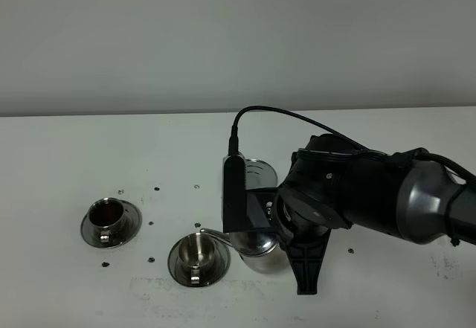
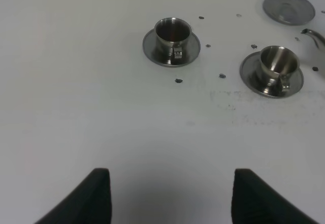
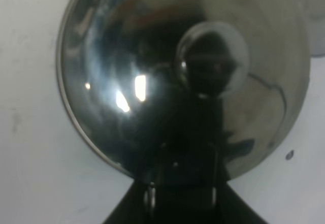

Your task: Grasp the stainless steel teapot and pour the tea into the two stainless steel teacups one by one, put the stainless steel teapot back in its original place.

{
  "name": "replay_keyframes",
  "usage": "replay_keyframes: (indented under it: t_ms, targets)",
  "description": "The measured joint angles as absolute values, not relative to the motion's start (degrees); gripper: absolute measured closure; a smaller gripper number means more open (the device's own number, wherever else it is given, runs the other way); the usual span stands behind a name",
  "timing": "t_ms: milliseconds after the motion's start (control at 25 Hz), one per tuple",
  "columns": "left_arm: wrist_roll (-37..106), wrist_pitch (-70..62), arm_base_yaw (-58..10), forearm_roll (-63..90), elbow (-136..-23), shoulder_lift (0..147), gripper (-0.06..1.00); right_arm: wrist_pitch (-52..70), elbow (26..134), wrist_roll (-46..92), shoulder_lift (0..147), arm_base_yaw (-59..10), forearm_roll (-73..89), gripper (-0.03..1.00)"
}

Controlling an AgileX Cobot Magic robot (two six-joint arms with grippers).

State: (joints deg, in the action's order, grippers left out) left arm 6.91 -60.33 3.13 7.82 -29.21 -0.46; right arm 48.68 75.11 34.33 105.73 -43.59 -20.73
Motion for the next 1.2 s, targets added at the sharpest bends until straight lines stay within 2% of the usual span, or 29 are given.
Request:
replay_keyframes:
  t_ms: [360, 680, 1200]
  targets:
    - [6.9, -60.3, 3.1, 7.8, -29.2, 0.0, 0.37, 51.8, 80.7, 38.5, 110.4, -43.6, -22.5, 0.77]
    - [6.9, -60.3, 3.1, 7.8, -29.2, 0.0, 0.37, 52.1, 81.1, 46.1, 110.5, -43.6, -23.2, 0.77]
    - [6.9, -60.3, 3.1, 7.8, -29.2, 0.0, 0.37, 50.2, 81.1, 47.9, 110.5, -43.6, -27.7, 0.77]
